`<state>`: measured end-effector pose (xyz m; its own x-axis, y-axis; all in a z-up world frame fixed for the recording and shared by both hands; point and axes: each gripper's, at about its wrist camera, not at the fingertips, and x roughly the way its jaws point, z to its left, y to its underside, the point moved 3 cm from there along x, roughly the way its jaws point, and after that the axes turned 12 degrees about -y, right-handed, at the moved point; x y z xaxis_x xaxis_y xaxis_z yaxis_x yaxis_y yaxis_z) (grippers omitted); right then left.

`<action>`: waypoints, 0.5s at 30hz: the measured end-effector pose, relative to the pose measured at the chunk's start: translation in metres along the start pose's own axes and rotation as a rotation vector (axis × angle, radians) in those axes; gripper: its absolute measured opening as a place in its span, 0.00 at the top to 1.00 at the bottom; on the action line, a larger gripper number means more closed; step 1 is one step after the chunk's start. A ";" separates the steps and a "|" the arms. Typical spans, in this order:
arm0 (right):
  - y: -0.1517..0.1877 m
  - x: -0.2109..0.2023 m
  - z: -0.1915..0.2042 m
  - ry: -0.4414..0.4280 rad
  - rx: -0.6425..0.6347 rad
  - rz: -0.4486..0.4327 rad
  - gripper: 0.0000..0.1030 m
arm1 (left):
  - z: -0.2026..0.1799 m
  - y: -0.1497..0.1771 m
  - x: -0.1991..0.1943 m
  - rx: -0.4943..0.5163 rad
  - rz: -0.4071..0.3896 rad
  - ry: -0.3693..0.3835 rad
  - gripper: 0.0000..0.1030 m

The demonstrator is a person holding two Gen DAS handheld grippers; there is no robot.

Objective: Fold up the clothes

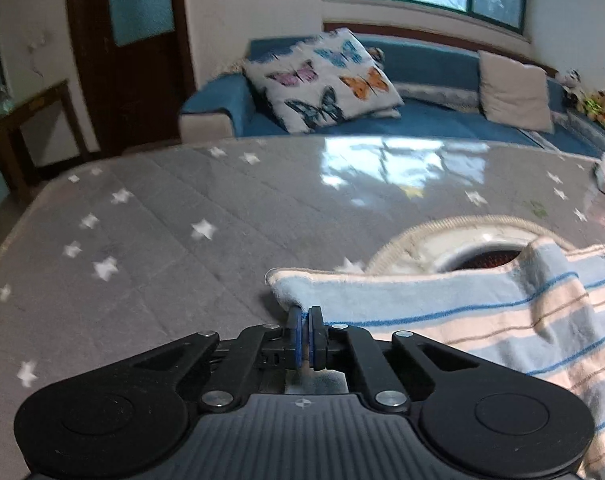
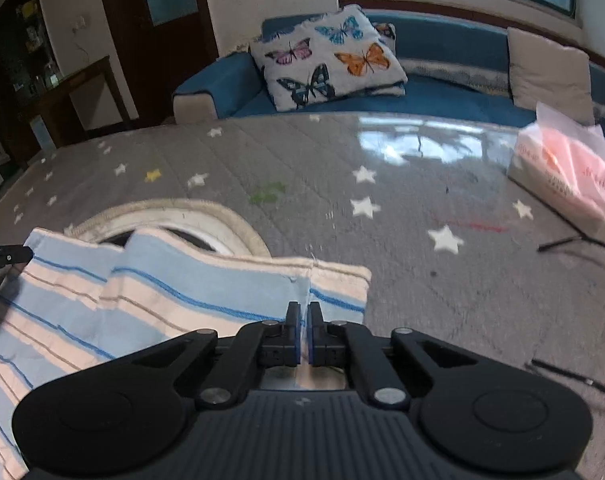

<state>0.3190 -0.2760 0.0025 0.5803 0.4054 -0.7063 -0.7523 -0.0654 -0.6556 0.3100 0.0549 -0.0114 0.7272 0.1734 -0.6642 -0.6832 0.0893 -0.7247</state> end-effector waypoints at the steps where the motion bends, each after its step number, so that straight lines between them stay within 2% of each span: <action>1: -0.004 -0.003 0.001 0.008 -0.010 -0.017 0.98 | 0.003 -0.004 -0.003 -0.010 -0.019 -0.007 0.97; 5: -0.026 -0.016 0.005 0.037 -0.043 -0.097 0.98 | 0.016 -0.022 -0.016 -0.041 -0.093 -0.020 0.97; 8: -0.047 -0.015 0.008 0.059 -0.065 -0.138 0.98 | 0.022 -0.036 -0.012 -0.054 -0.117 -0.052 0.97; 12: -0.070 0.003 0.010 0.071 -0.093 -0.165 0.98 | 0.025 -0.044 0.007 -0.068 -0.104 -0.091 0.97; 15: -0.077 0.025 0.009 0.079 -0.096 -0.141 0.98 | 0.025 -0.041 0.028 -0.064 -0.051 -0.103 0.97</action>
<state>0.3888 -0.2524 0.0374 0.7037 0.3439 -0.6217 -0.6306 -0.1010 -0.7695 0.3572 0.0806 0.0044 0.7481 0.2708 -0.6059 -0.6372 0.0381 -0.7697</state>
